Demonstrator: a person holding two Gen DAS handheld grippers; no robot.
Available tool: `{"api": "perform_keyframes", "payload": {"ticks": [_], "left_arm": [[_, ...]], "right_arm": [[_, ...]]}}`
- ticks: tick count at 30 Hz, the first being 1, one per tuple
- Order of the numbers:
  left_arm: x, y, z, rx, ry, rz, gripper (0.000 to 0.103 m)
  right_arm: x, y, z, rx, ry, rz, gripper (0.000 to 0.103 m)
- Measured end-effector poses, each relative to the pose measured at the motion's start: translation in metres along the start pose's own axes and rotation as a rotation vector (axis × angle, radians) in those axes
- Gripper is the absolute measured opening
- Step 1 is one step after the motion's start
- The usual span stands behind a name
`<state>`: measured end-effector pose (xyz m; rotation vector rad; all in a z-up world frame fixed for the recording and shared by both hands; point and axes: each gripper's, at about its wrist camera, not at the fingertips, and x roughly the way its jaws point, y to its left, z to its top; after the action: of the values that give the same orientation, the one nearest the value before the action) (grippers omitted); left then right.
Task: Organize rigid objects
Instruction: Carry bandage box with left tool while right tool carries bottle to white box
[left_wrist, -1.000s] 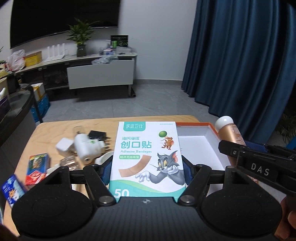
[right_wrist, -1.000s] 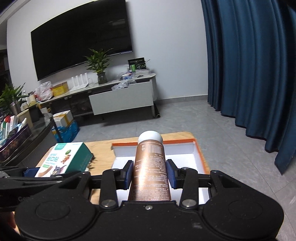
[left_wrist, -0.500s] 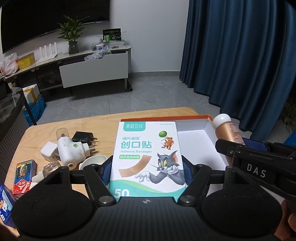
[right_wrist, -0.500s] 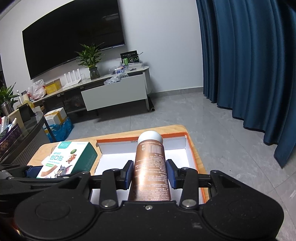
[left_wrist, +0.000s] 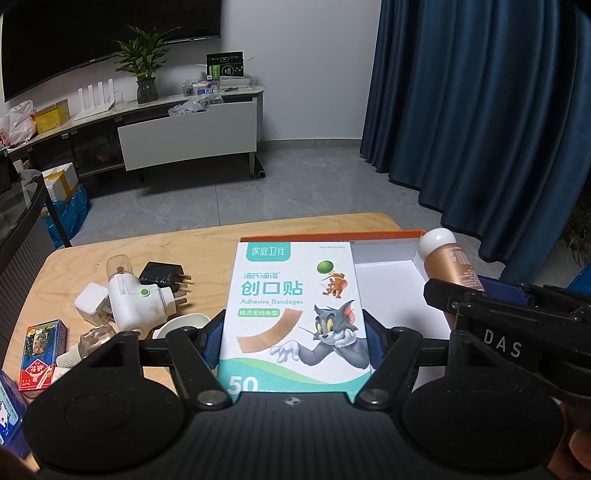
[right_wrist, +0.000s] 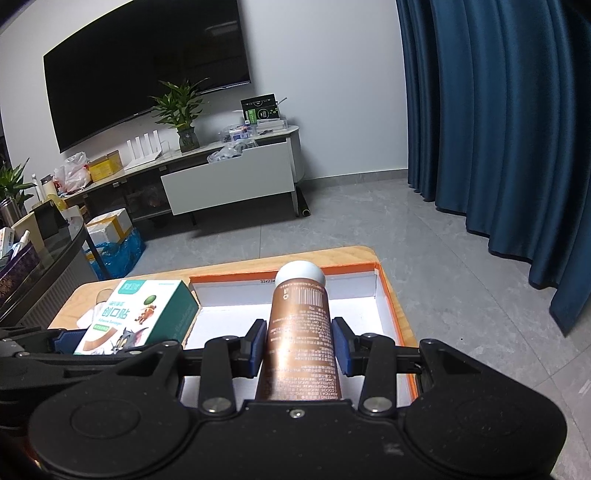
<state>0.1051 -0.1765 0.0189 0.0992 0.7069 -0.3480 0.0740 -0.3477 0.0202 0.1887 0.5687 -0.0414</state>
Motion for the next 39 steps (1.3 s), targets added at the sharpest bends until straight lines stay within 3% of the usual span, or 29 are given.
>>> {"api": "perform_keyframes", "payload": {"ticks": [39], "left_arm": [[0.010, 0.004, 0.004, -0.024, 0.040, -0.013, 0.071]], "right_arm": [[0.017, 0.002, -0.002, -0.013, 0.026, -0.028, 0.047]]}}
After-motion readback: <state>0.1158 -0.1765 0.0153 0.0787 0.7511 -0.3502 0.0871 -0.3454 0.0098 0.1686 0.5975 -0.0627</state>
